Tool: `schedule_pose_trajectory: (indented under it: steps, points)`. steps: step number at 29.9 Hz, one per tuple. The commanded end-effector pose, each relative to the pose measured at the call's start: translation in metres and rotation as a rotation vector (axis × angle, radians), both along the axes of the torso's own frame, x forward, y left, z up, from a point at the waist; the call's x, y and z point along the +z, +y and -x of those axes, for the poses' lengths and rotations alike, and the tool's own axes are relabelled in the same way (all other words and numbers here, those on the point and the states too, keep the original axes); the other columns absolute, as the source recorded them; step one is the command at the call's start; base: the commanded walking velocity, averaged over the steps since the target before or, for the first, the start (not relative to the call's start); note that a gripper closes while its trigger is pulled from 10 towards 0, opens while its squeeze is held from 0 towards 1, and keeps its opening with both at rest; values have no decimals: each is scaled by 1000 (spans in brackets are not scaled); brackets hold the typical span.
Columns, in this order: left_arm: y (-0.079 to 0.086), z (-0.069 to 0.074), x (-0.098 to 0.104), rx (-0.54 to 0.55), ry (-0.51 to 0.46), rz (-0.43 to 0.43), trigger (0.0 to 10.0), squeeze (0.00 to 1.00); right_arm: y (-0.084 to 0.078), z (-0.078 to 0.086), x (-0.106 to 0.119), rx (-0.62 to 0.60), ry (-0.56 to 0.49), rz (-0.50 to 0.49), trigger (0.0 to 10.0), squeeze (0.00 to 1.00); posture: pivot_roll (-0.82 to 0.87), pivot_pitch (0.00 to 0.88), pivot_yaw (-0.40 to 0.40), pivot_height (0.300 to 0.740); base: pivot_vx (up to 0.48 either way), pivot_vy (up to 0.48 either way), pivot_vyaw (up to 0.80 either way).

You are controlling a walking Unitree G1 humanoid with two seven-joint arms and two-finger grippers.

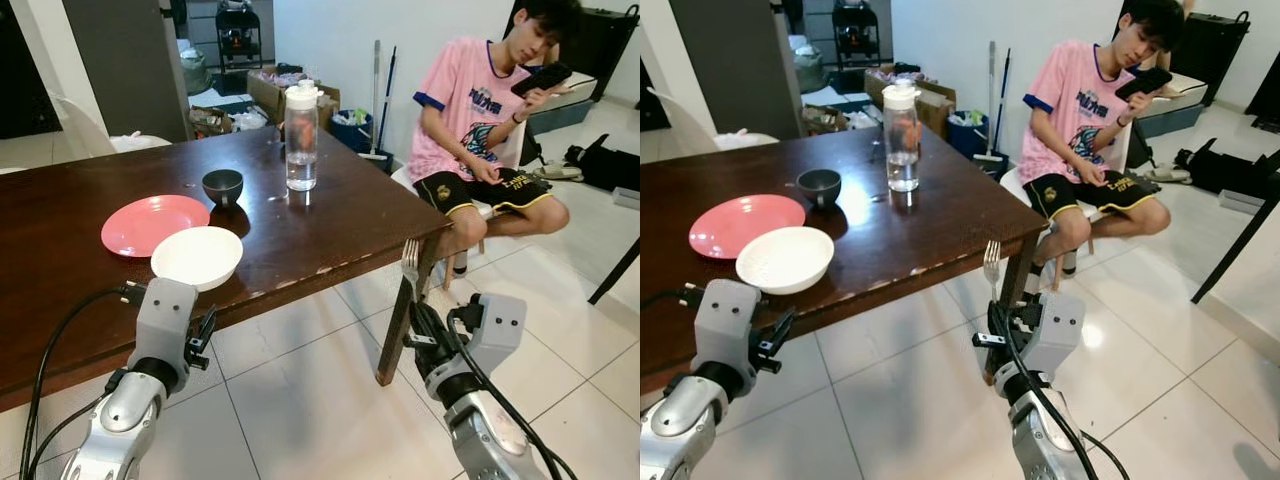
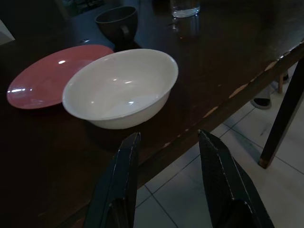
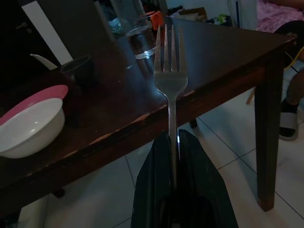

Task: Setting the table

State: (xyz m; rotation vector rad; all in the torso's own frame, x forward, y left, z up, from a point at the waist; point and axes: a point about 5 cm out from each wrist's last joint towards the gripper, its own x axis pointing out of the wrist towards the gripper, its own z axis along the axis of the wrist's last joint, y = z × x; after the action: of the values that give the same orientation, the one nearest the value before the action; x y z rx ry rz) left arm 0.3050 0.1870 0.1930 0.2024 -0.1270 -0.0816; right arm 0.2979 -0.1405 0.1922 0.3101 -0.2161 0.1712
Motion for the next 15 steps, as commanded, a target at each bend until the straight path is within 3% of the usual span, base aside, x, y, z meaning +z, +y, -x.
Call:
schedule_pose_trajectory:
  steps: [1,15]
  points:
    - [5,1,-6,16,19,-4,10000,0,1,1,-3,11,11,-12,10000,0,33,112,63,740,375,0,0]
    - [7,0,-6,20,19,-16,10000,0,1,2,-4,11,14,-14,10000,0,33,115,67,740,472,0,0]
